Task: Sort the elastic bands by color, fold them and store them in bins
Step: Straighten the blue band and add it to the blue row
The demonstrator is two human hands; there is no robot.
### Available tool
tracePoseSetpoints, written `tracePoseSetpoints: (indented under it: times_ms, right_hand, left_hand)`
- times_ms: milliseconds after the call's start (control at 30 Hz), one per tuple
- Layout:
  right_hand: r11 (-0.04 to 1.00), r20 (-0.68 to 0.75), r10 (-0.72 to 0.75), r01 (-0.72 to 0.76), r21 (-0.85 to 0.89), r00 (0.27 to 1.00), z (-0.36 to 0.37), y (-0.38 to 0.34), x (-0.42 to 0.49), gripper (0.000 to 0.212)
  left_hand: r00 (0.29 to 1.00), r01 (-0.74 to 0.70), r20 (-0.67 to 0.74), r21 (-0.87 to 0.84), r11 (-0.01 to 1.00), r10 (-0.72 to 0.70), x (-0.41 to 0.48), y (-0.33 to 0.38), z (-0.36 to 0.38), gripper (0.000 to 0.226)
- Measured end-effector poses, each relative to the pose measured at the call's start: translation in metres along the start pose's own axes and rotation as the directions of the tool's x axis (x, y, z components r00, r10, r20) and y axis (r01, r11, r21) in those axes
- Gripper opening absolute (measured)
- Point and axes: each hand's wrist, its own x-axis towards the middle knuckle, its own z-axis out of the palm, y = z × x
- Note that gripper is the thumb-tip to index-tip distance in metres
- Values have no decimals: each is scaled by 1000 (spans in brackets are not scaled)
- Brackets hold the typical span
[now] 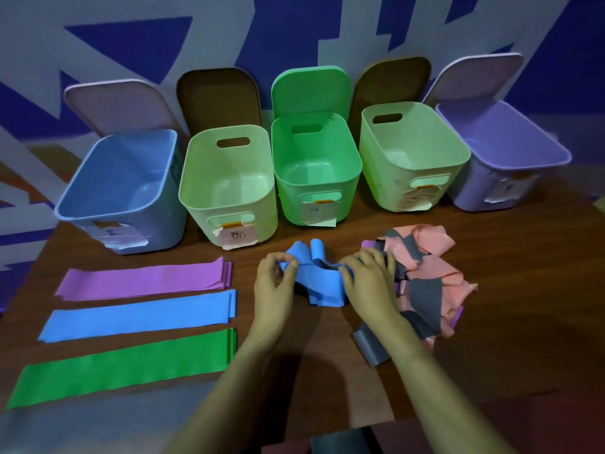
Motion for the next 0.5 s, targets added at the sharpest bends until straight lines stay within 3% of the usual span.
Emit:
tracePoseSetpoints:
  times_ms: [100, 167, 233, 300, 367, 433, 500]
  right_hand:
    - [954, -126, 73, -32, 298, 989, -18, -8, 1, 27]
    - [802, -80, 226, -138, 581, 971, -34, -15, 0, 16]
    - [628, 12, 313, -217, 747, 950, -47, -23, 2, 15]
    - [500, 84, 330, -249, 830, 940, -52, -27, 4, 21]
    - [408, 127, 305, -250, 878, 944, -56, -31, 5, 30]
    - [366, 143, 264, -236, 900, 954, -61, -38, 1, 36]
    - [370, 134, 214, -207, 906, 968, -68, -47, -3, 35]
  left_hand:
    - [990, 106, -57, -317, 942, -130, -3, 9, -13, 27]
    - [978, 188, 23, -525, 830, -207, -5, 17, -20, 28]
    - [960, 281, 170, -599, 750, -224, -12, 23, -28, 22]
    - [942, 283, 283, -391, 876, -178, -19, 23, -37, 21]
    - [910, 132, 385, 77, 988, -151, -25, 16, -46, 29]
    - [876, -65, 442, 506, 860, -193, -29, 6, -56, 43]
    - [860, -175, 480, 594, 785, -171, -35, 2, -61, 58]
